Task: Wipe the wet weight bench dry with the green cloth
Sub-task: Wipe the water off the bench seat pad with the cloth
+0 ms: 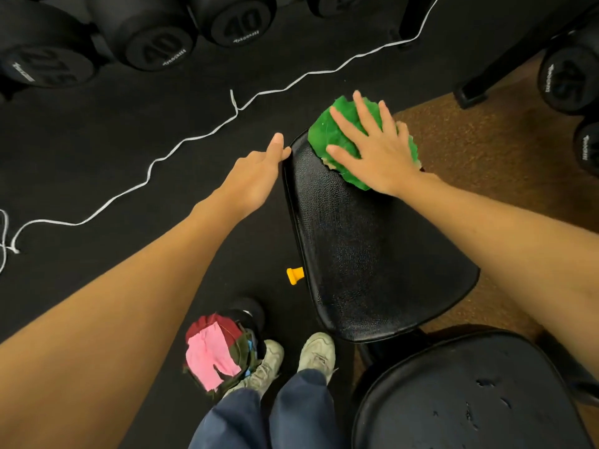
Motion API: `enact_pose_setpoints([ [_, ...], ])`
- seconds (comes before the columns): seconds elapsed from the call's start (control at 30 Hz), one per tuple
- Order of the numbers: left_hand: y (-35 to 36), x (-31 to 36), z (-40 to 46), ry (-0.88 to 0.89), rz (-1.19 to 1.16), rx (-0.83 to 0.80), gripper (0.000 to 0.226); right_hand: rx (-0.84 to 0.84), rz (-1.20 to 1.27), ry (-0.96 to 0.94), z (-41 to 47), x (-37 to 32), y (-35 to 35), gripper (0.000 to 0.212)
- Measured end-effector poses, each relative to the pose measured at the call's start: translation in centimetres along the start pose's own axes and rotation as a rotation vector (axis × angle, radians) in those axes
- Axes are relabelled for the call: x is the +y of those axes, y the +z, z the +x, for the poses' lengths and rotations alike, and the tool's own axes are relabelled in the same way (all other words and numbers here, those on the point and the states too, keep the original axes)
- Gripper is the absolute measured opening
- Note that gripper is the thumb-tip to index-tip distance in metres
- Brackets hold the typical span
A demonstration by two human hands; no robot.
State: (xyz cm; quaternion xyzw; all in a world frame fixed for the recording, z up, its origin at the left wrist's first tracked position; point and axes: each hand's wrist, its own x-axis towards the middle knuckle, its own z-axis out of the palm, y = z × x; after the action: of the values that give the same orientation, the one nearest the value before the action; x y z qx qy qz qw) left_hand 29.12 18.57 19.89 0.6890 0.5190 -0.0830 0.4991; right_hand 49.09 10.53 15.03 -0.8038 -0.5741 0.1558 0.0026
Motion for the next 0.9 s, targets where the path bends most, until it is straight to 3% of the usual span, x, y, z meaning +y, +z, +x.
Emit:
enact_pose_setpoints([
  [0.13, 0.0, 0.4, -0.3, -0.003, 0.011, 0.007, 0.056, 0.04, -0.095, -0.158, -4.4, -0.8, 1.5, 0.063],
  [0.4, 0.2, 0.6, -0.6, 0.005, 0.053, 0.016, 0.057, -0.044, -0.148, -0.577, -16.6, -2.0, 4.5, 0.057],
  [0.7, 0.6, 0.7, -0.9, 0.001, 0.037, -0.004, 0.058, -0.109, -0.202, -0.981, -21.7, 2.2, 5.2, 0.049],
  [0.9, 1.1, 0.5, -0.8, 0.014, 0.006, 0.043, 0.054, -0.068, -0.19, -0.894, -18.6, 5.3, 4.2, 0.051],
])
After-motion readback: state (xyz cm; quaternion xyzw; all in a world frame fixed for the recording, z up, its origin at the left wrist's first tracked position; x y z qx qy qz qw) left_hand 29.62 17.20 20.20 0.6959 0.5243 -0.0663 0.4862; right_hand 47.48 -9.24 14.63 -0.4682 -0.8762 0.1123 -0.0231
